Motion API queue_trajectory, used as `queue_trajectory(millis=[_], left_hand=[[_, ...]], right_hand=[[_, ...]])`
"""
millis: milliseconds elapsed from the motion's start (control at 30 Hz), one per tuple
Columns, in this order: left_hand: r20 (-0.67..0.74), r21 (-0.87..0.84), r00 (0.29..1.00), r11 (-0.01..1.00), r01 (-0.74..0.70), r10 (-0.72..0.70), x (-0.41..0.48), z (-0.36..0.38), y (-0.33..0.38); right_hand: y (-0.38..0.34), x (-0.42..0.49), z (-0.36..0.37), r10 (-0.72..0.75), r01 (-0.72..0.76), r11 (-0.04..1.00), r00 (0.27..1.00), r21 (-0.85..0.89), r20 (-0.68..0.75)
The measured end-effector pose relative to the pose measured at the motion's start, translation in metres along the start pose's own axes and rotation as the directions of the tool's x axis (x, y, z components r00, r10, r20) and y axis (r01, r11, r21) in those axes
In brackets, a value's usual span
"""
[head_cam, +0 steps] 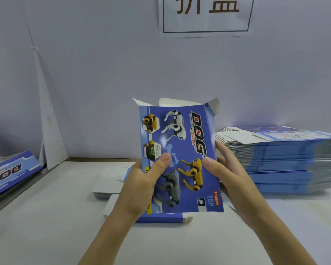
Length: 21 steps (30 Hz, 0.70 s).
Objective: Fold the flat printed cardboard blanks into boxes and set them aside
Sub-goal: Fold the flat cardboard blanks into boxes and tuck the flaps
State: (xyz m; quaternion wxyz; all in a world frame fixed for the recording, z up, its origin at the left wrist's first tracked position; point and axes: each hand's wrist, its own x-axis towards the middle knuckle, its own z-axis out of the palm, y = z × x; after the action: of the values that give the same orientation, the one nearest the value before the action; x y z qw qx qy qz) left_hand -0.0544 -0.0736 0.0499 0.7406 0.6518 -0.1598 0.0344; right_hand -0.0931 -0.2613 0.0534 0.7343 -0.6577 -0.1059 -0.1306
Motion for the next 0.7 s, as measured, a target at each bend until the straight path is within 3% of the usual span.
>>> queue_trajectory(millis=[500, 700], left_hand=[[-0.027, -0.023, 0.999, 1.000, 0.019, -0.020, -0.0005, 0.0027, -0.0036], [0.057, -0.049, 0.998, 0.999, 0.019, -0.016, -0.0013, 0.0033, 0.0000]], right_hand=[[0.0018, -0.0001, 0.0028, 0.004, -0.004, 1.000, 1.000, 0.008, -0.021], [-0.0020, -0.0020, -0.0012, 0.001, -0.001, 1.000, 1.000, -0.018, 0.026]])
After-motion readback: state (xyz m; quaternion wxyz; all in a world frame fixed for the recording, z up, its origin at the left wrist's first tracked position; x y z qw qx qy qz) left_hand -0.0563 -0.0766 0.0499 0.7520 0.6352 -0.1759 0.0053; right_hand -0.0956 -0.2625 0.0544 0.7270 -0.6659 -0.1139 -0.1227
